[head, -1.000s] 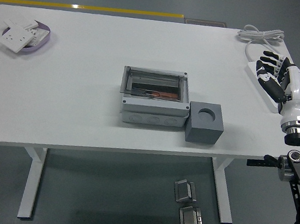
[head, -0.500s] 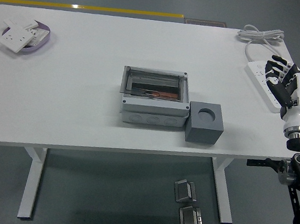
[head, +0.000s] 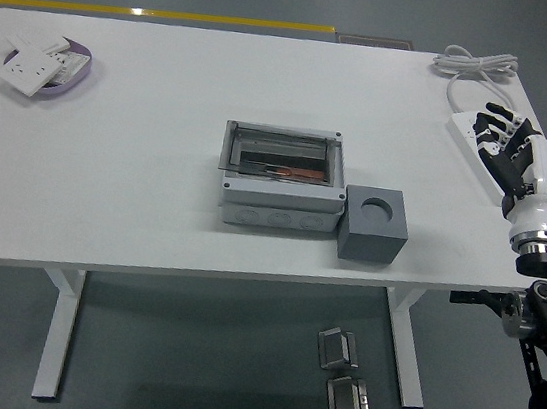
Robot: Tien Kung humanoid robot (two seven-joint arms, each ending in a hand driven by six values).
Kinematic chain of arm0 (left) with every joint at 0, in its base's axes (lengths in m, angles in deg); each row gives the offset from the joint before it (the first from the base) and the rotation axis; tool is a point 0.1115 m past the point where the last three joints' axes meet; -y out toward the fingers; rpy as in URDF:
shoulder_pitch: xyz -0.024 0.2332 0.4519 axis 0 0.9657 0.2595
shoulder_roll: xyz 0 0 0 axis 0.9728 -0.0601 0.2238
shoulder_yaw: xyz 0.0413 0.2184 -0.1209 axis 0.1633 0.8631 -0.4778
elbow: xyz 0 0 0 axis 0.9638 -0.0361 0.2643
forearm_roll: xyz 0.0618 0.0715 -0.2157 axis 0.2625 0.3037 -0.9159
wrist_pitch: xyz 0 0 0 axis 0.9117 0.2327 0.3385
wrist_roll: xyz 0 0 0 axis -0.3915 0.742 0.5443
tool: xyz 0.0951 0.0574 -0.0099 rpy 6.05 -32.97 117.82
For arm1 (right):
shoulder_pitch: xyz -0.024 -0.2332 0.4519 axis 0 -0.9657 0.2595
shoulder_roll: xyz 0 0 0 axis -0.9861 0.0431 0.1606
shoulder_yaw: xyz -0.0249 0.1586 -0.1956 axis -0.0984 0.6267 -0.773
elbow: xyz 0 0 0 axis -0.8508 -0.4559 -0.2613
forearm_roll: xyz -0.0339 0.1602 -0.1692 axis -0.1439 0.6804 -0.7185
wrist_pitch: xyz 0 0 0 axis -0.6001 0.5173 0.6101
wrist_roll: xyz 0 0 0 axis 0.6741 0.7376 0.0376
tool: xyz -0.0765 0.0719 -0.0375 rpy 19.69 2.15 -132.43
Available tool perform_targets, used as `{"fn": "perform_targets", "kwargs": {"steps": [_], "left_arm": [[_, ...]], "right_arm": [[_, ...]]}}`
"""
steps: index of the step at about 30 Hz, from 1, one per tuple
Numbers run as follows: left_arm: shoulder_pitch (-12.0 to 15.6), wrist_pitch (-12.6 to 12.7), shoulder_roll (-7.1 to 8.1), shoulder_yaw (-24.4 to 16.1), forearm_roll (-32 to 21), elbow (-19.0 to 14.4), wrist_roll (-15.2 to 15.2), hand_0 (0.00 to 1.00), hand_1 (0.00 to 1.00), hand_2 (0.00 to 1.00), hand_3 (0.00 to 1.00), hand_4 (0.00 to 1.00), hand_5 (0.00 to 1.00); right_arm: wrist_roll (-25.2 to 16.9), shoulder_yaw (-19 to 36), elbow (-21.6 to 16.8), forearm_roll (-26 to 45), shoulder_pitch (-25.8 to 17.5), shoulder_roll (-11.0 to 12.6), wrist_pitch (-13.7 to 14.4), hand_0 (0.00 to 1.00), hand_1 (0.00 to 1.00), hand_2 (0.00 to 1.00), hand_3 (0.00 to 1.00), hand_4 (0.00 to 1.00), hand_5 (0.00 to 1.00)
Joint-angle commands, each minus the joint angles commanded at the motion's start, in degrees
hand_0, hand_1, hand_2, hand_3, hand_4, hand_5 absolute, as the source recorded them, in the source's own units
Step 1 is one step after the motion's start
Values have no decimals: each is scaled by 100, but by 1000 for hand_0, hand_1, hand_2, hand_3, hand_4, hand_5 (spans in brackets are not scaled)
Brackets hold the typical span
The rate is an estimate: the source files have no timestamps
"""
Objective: Pick up the cylinder from the cube,place it in the box,flap close box
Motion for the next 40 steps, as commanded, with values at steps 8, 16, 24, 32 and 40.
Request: {"fn": "perform_targets", "kwargs": {"steps": [8, 16, 24, 32, 40], "left_arm": [[64, 14, -87, -15, -35, 0, -10, 598, 621, 609, 609, 672, 299], [118, 32, -205, 71, -14, 0, 41, 598, 621, 609, 609, 673, 299], [118, 43, -228, 65, 24, 0, 65, 598, 621, 610, 609, 673, 300], [115, 55, -204, -18, 67, 0, 70, 598, 621, 610, 610, 675, 300], [103, 49, -192, -24, 67, 0, 59, 598, 621, 610, 611, 676, 300]], "right_arm": [[7, -63, 20, 19, 27, 87, -9, 770, 698, 692, 702, 662, 287], [-42, -121, -6, 138, 81, 115, -119, 771, 698, 692, 702, 664, 287], [8, -48, -66, -58, 93, 93, -142, 773, 706, 697, 693, 675, 281], [63, -1, -100, -195, 91, 88, -145, 772, 708, 698, 703, 778, 107], [91, -8, -112, -274, 107, 84, -121, 772, 708, 699, 709, 759, 65]]}}
